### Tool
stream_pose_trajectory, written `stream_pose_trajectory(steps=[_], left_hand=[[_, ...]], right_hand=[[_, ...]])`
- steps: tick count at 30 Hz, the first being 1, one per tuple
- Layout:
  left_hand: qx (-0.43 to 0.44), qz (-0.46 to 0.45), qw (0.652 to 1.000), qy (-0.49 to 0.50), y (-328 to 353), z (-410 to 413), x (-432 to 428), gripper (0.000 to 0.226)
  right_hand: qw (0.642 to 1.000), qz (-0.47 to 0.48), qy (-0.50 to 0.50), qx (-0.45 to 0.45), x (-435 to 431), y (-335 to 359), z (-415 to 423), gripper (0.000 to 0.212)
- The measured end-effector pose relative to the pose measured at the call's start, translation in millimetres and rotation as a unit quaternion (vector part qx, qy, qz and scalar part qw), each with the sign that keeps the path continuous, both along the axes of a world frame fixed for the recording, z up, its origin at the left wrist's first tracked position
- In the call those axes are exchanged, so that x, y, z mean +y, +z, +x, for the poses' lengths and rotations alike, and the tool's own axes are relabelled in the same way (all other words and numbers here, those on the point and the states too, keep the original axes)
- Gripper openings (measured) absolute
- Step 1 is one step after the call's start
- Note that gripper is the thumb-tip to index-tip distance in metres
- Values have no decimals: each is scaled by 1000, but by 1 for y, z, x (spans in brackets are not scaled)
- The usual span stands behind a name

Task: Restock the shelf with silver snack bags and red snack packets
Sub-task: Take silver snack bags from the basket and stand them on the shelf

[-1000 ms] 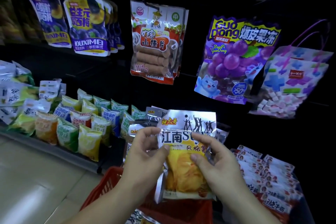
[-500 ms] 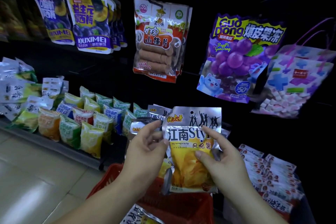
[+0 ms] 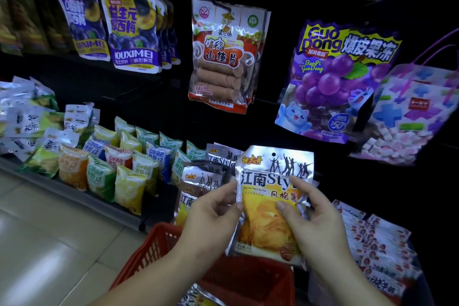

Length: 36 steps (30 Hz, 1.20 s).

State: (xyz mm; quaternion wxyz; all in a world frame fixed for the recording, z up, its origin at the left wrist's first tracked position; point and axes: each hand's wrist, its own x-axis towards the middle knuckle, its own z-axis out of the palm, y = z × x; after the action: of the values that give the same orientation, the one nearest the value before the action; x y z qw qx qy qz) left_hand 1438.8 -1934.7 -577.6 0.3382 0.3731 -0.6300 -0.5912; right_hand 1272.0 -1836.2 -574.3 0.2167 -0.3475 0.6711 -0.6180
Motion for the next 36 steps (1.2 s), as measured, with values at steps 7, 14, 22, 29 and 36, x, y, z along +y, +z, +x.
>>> stream_pose_trajectory(steps=[7,14,22,29,36], left_hand=[[-25,19,996,-88,-2,4,-5,74],[15,-8,997,-77,4,7,-4,60],[17,-41,999,-5,5,10,-2,47],[-33,-8,991,-129,0,11,2,70],[-87,-80,990,-82,7,20,-8,77]], right_hand=[[1000,16,-9,16,2,2,-3,50],[995,52,81,-15,6,5,-9,81],[995,57,84,6,1,-7,-9,57],[998,36,39,13,-5,-5,-6,43],[965,138,190,113,6,7,-17,70]])
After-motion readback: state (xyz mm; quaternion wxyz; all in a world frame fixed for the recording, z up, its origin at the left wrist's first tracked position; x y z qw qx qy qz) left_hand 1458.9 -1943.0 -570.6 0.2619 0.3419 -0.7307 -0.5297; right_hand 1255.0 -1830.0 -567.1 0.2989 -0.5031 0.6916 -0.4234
